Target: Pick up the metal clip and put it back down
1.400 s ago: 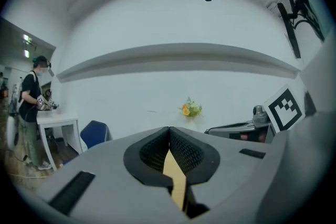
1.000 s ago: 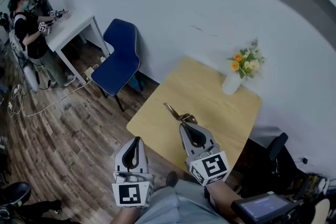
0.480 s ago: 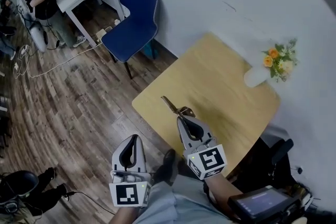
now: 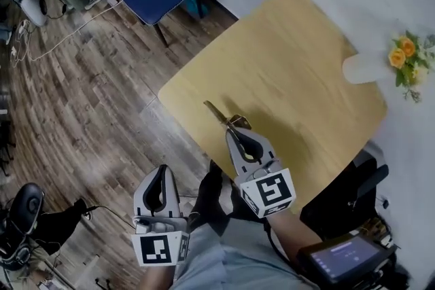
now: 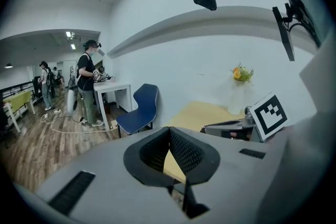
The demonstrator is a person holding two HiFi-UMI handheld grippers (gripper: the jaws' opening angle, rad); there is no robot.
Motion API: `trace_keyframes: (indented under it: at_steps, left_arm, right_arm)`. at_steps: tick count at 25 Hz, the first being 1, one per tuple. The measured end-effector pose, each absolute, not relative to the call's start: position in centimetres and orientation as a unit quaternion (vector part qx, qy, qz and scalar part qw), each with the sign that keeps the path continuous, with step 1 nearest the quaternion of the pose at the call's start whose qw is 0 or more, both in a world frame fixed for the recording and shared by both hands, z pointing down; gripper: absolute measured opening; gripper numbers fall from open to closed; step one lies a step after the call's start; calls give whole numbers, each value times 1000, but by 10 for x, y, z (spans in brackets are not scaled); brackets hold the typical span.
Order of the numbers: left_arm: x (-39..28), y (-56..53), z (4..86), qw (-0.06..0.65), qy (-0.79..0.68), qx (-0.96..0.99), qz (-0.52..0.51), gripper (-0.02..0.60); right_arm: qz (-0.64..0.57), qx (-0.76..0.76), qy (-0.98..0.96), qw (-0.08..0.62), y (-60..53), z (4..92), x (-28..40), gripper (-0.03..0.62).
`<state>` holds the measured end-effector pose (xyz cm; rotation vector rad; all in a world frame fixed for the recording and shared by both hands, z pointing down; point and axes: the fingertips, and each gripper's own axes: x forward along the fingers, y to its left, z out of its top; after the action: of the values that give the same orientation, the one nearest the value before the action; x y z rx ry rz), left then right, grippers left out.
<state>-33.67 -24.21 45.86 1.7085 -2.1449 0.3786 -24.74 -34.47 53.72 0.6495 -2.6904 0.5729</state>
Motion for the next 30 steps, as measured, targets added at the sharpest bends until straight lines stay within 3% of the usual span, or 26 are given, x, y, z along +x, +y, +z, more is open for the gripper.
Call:
trace_keyframes:
  at_steps: [13,30]
  left_arm:
    - [-353,-257,522,247,-764,573,166,18]
    - [-355,-266,504,218,-764,586,161,18]
  right_arm:
    - [245,222,-923,196,-370,609,-253,48]
    - [213,285,-913,198,-408,608,-236,52]
